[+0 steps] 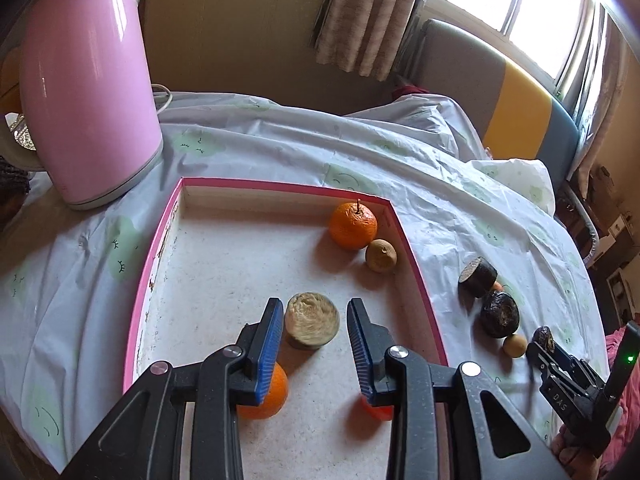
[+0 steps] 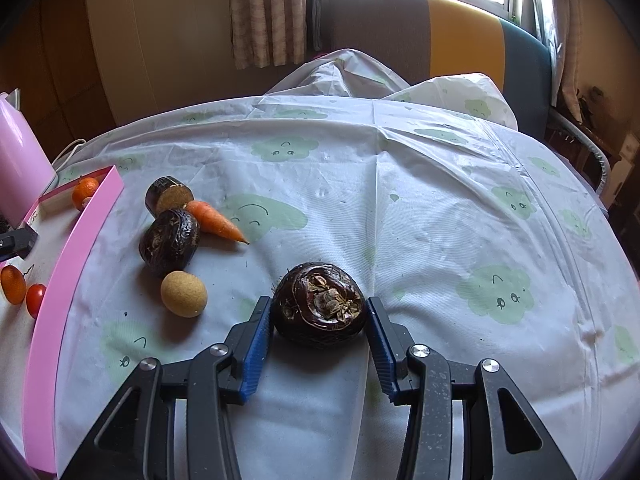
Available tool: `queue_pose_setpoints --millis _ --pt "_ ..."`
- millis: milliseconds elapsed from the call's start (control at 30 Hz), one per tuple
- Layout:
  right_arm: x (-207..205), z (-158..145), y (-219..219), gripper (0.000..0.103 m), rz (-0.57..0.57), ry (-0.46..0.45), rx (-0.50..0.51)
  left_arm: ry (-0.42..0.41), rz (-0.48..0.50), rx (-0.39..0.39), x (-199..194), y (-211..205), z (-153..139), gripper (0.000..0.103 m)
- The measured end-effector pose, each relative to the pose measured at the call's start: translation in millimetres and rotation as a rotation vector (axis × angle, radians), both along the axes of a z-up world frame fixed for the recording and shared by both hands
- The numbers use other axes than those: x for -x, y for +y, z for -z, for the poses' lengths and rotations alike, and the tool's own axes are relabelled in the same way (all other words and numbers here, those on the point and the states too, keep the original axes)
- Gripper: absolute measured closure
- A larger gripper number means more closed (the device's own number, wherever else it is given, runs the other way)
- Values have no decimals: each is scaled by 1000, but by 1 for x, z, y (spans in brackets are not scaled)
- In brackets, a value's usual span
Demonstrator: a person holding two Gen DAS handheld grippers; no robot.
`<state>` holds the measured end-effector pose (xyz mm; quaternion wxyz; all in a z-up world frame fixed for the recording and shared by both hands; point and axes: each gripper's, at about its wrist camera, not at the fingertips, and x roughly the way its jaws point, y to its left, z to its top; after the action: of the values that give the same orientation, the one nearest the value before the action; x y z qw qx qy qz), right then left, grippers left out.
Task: Organize fruits
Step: 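Carry the taro slice into the tray and open the left gripper while the right gripper holds the water chestnut, then lower the held water chestnut into the tray and open the right gripper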
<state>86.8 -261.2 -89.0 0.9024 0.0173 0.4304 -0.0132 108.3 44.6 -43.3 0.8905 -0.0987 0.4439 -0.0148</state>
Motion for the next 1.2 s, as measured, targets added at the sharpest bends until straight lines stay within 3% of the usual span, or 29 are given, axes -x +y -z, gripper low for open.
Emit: queue_pose_setpoints --millis 800,1200 --pt "1 -2 1 57 0 -2 4 -26 -33 -29 53 10 -18 68" --pt "18 -23 17 58 -44 -30 -44 -28 -60 -31 65 23 -16 68"
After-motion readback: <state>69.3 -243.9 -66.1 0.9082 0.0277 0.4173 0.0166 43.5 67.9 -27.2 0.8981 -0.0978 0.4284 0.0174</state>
